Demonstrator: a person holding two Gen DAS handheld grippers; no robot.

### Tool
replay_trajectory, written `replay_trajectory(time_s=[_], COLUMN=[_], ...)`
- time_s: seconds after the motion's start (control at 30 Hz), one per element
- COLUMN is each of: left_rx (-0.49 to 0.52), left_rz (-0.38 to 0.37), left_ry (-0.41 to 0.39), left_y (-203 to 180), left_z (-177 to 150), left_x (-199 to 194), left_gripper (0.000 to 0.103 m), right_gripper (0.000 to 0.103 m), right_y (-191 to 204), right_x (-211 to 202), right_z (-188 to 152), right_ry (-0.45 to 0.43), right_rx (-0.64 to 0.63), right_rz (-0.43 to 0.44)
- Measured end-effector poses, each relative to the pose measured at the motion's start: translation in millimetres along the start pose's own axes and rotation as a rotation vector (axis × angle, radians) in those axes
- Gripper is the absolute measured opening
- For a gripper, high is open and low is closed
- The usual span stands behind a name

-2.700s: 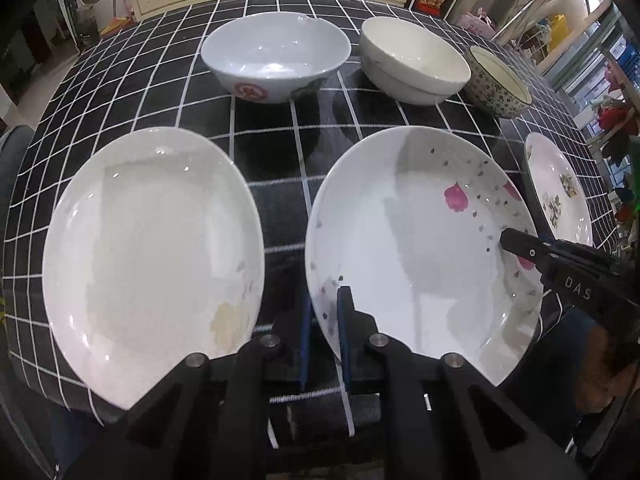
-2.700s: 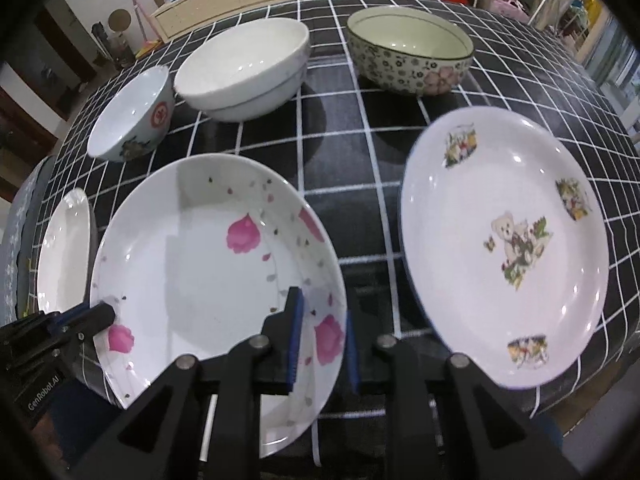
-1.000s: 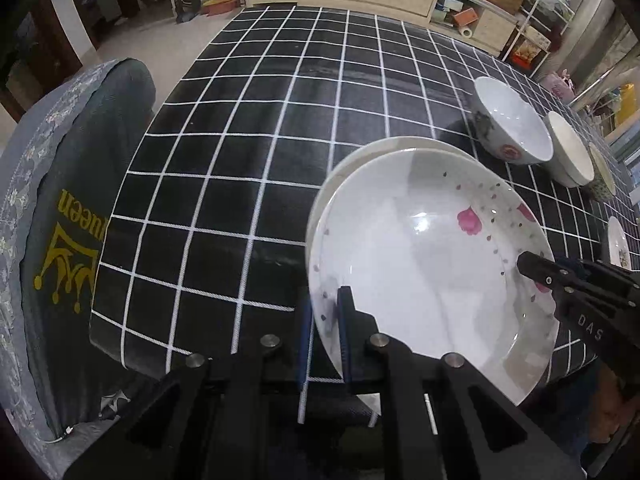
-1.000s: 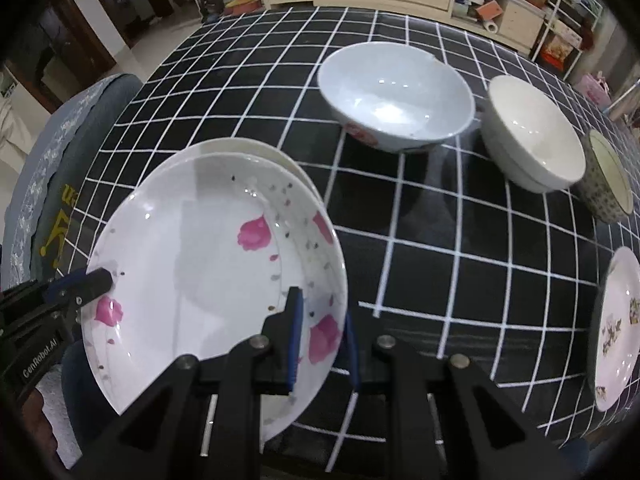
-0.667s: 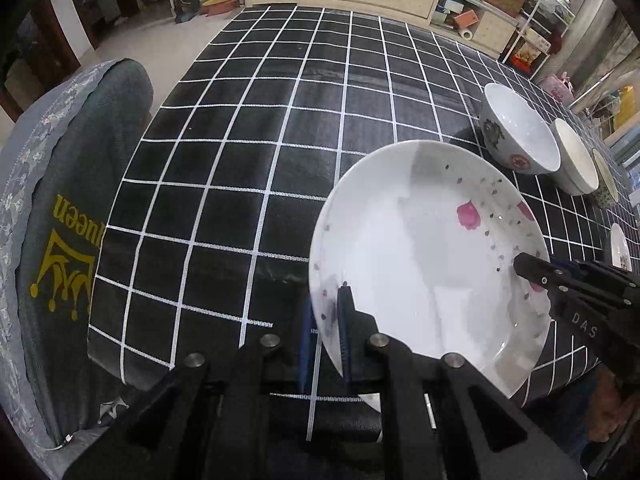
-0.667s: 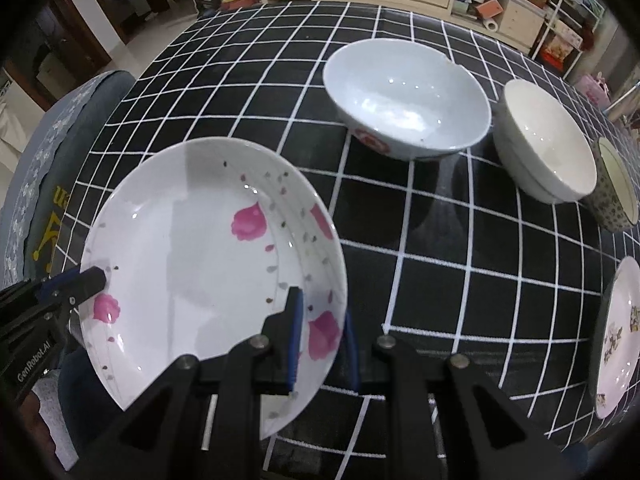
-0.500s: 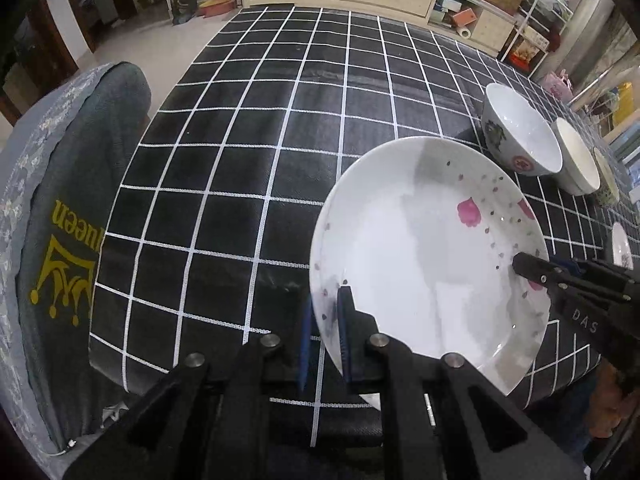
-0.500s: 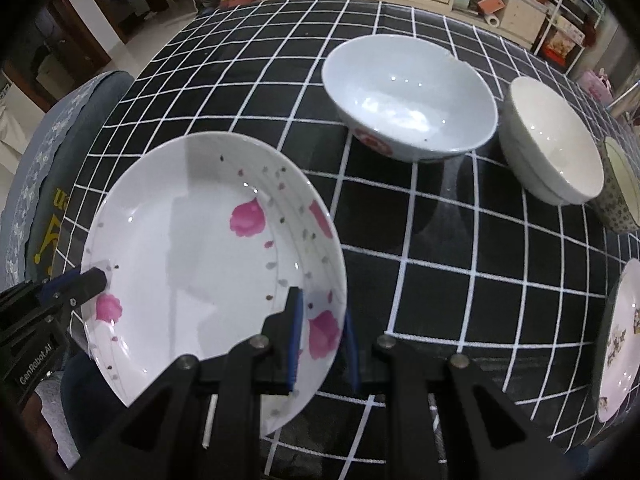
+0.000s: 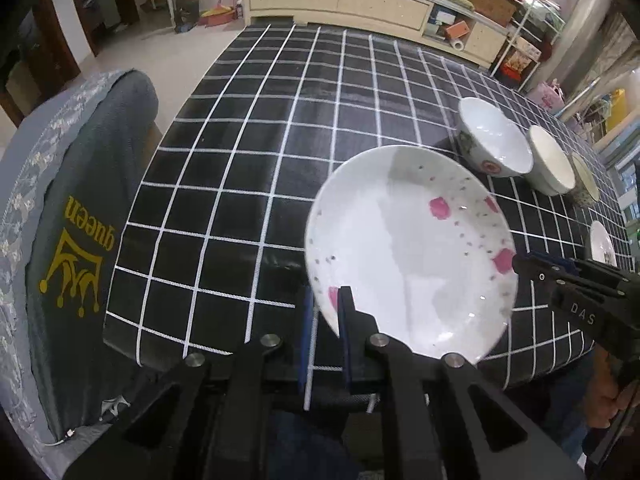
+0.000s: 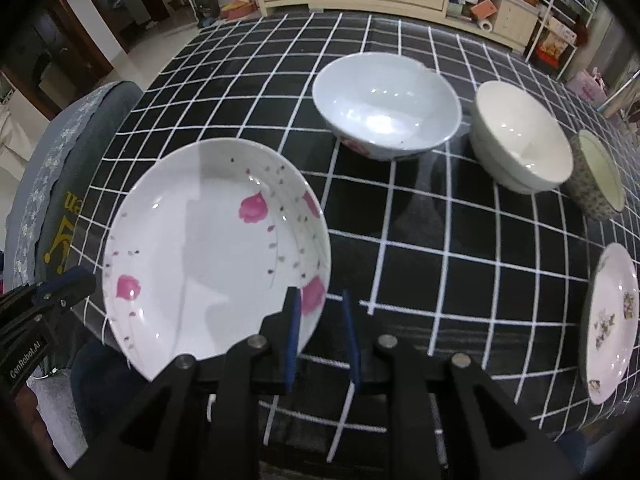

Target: Organize plates and bowls

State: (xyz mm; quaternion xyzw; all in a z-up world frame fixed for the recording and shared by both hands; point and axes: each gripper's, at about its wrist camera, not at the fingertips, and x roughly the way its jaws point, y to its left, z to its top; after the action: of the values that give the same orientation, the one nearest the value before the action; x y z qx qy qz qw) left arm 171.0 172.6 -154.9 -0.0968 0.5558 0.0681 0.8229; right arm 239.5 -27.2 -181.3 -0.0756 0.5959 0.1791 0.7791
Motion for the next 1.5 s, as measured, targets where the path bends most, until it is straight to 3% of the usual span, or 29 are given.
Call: replay_trajectory(time_s=[0.3,0.47,0.67,0.9,1.17,1.5], left_rx=[0.102,0.166,0.242,0.312,0.375,0.421], left_rz=[-0.051,-0.082,-0.112,-0.157,-0.197,-0.222], left_ry=[-0.025,-0.026,-0.036,-0.053,-0.063,-0.012], left_y=[-61.5,-106.7,-162.2,-223.7,-285.8,-355.2], left_z=[-9.0,-10.3,-7.6,-2.0,5.7,8.1], left_x=[-19.9,-24.6,-31.3,-42.1,-47.9,-12.5], left_gripper=[0.011,0.011,0.021,0.029,0.034,0.034], right_gripper=[0.044,0.045,0.046,0.055,0.057,0.057], right_y=[-17.3,-41.4,-72.0,-121.8,-187.9,-262.1], right_x=[-33.5,-56.5,-81.0,-109.9,-132.5,-128.6], right_z=[-15.0,-20.7,-29.3,-45.4,-58.2,-76.4], right_ry=[-0.049,-0.074,-0.111,-0.145,-0.166,-0.139], right_rx=[0.012,0.051,0.086,0.150,0.237,0.324], right_rz=[-0.032,-0.033,-0.030,-0.054,-0.074,-0.118])
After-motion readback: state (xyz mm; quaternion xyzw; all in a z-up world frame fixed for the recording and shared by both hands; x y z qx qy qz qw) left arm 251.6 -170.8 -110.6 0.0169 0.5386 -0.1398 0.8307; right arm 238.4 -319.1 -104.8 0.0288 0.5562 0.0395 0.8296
